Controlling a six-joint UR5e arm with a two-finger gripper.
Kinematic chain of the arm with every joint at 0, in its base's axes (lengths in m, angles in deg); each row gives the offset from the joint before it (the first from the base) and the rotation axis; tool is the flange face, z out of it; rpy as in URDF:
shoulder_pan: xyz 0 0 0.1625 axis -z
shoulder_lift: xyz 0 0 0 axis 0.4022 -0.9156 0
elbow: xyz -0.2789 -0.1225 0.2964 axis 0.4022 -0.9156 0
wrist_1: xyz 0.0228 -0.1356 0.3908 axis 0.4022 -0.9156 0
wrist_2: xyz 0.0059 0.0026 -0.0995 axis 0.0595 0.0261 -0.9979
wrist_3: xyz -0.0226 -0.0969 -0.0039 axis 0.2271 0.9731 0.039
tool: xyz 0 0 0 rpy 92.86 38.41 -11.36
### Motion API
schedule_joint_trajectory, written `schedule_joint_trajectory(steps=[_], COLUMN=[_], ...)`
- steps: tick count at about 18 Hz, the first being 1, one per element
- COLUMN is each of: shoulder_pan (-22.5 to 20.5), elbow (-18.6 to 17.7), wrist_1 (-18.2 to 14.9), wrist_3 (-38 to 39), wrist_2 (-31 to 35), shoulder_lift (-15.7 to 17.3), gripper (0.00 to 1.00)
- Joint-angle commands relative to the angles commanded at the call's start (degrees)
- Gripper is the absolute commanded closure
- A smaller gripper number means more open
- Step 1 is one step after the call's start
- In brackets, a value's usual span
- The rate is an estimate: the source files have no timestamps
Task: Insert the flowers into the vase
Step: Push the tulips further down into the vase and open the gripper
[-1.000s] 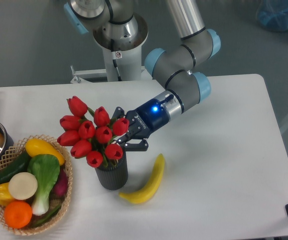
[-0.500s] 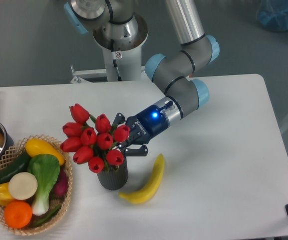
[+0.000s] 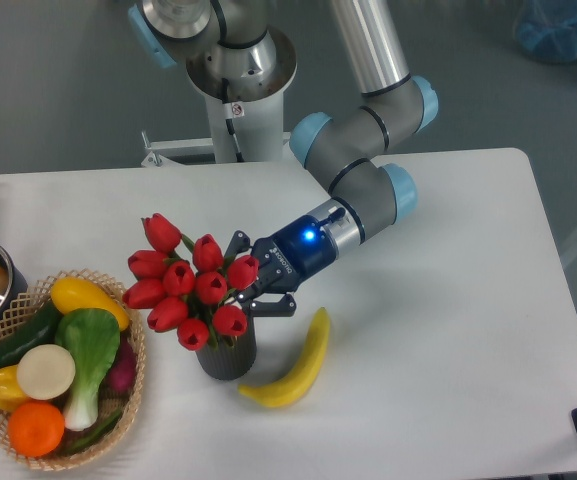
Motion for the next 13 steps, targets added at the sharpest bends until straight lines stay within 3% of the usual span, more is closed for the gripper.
schedule_joint_trajectory(steps=[7, 13], shoulder_pan=[0.09, 0.09], elbow=[-0.62, -0.62], wrist_1=[0.0, 0.0], wrist_3=[-0.98, -1.16], wrist_2=[0.0, 0.0], shoulder_lift=[0.0, 0.0], gripper=[0.73, 0.62])
